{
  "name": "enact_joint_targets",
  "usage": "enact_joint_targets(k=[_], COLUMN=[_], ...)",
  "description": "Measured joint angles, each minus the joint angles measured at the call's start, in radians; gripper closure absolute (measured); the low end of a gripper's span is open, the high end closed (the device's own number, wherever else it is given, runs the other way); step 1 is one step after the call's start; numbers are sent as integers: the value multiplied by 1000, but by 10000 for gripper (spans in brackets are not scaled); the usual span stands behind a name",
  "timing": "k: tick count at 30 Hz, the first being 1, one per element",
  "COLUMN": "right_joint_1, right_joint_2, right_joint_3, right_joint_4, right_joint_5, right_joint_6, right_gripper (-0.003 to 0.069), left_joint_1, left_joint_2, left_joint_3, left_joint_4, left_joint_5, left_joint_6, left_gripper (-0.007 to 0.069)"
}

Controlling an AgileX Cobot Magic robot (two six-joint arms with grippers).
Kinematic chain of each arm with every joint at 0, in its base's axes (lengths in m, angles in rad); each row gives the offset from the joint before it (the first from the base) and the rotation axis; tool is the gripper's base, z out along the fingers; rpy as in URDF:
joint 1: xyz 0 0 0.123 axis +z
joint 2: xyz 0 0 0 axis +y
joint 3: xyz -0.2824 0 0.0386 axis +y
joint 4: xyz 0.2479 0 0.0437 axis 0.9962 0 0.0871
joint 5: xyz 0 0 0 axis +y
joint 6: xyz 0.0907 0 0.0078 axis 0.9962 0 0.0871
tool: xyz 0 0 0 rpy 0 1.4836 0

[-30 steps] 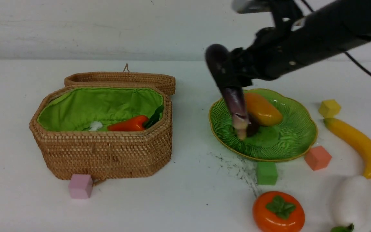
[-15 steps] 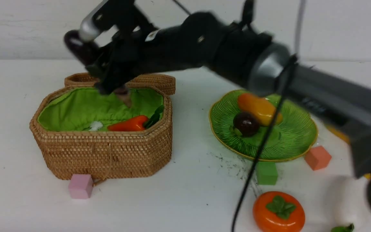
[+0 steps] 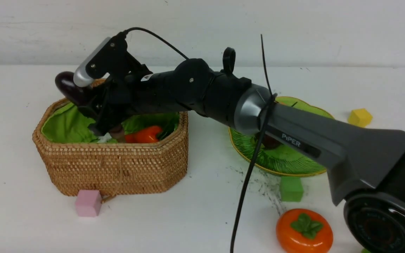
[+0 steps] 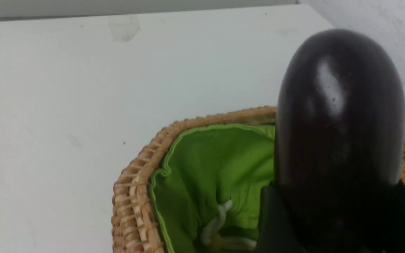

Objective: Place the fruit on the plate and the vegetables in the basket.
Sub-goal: Grab an eggplant with your right arm and place it in the basket on the left, then grab a tomato with your right arm and place it on the plate on the right.

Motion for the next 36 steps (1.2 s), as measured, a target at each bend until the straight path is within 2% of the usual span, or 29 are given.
enact_joint_targets(k=[2,5,6,7,9,17,20,21,22,25,28,31,36], right_joint_1=[0,0,0,0,0,-3,-16,-32,-33,-78,-124,-162,-225], right_joint_2=[0,0,0,0,0,-65,-125,-187,-187,-307,-400,-487,-657], right_joint_3=[-1,-1,-1,-1,-1,-1,-1,-1,-1,-3,-3,43,275], right_joint_4=[0,0,0,0,0,-34,-109,-188,-199,-403,-540,-587,-593], right_joint_5=[9,32,32,45,60,143,224,310,321,536,721,832,872], right_joint_6=[8,15,15,19,19,63,133,220,220,412,517,562,638], right_gripper=[214,81,72,16,-15,22,34,37,37,43,47,49,53], left_joint_1=[0,0,0,0,0,0,0,0,0,0,0,0,0], left_joint_2=[0,0,0,0,0,0,0,0,0,0,0,0,0], left_joint_3=[0,0,0,0,0,0,0,0,0,0,0,0,0], left_joint_4=[0,0,0,0,0,0,0,0,0,0,0,0,0], left_joint_5=[0,0,0,0,0,0,0,0,0,0,0,0,0], left_joint_6=[0,0,0,0,0,0,0,0,0,0,0,0,0], left_gripper=[475,472,472,472,472,466,461,459,459,457,456,456,450])
